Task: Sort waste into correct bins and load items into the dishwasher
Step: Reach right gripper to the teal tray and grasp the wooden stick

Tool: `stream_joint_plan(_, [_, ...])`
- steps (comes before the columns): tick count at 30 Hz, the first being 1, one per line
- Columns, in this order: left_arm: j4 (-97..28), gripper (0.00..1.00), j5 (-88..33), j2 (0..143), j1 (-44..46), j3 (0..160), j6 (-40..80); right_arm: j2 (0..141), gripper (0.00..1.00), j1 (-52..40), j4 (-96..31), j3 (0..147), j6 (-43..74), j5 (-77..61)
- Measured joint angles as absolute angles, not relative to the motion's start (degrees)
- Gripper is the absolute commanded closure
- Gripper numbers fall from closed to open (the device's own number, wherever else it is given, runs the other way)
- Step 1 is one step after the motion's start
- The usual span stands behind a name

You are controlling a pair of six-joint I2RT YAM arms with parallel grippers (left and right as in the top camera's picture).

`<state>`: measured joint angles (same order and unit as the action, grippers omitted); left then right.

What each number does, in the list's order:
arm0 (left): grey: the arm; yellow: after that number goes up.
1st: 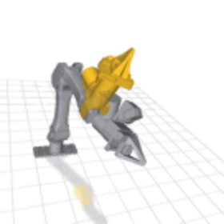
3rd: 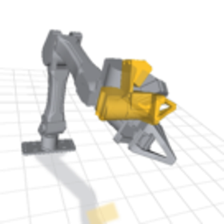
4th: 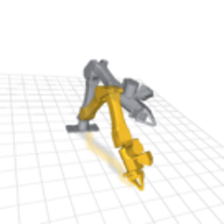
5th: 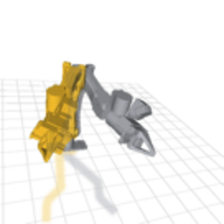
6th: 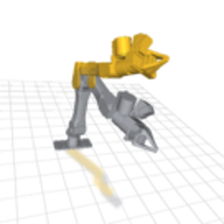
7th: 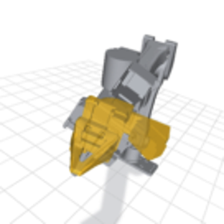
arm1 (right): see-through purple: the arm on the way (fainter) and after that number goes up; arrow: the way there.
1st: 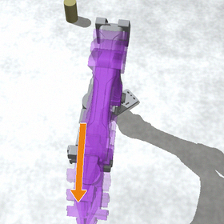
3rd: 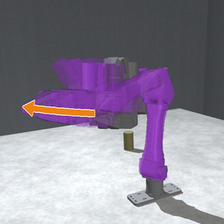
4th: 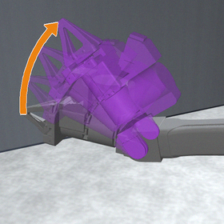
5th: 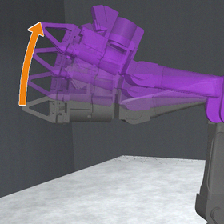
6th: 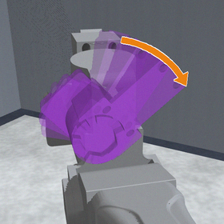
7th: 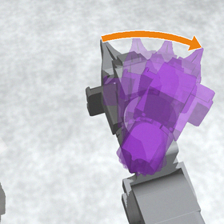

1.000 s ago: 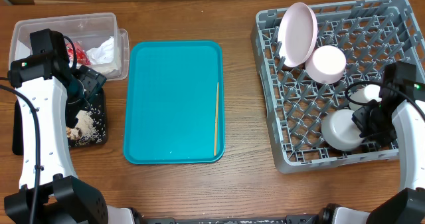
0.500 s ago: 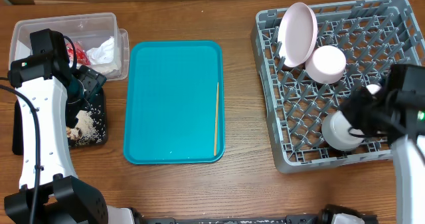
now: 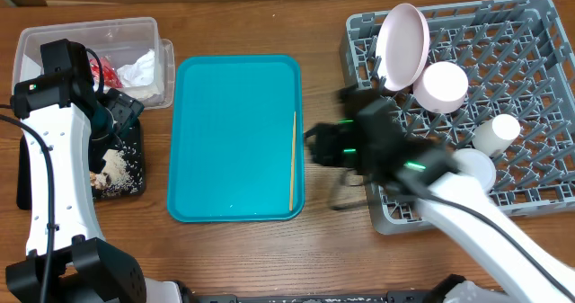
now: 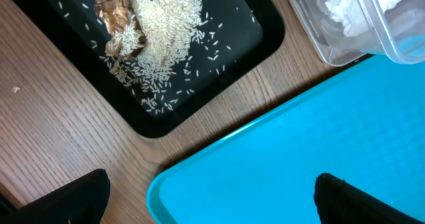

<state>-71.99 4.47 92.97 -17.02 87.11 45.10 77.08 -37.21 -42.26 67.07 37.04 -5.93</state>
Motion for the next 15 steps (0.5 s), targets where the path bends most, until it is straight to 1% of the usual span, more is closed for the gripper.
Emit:
stream_joint_plan(3, [-71.99, 0.00, 4.49, 92.97, -17.02, 87.11, 45.10, 88.44, 0.50, -42.11, -41.58, 68.84, 37.71, -3.64])
stream_joint_plan(7, [-71.96, 0.00, 4.49, 92.97, -17.02, 87.13, 45.12, 102.02, 0.51, -44.97, -43.22, 73.25, 37.47, -1.32])
stream_joint_plan(11, [-71.96, 0.00, 4.49, 92.97, -17.02, 87.13, 45.10, 109.32, 0.52, -46.61, -44.42, 76.44, 37.60, 1.98])
stream_joint_plan(15, [-71.96, 0.00, 4.49, 92.97, -17.02, 87.13, 45.10, 111.68, 0.52, -47.13, -44.58, 77.17, 37.95, 3.68])
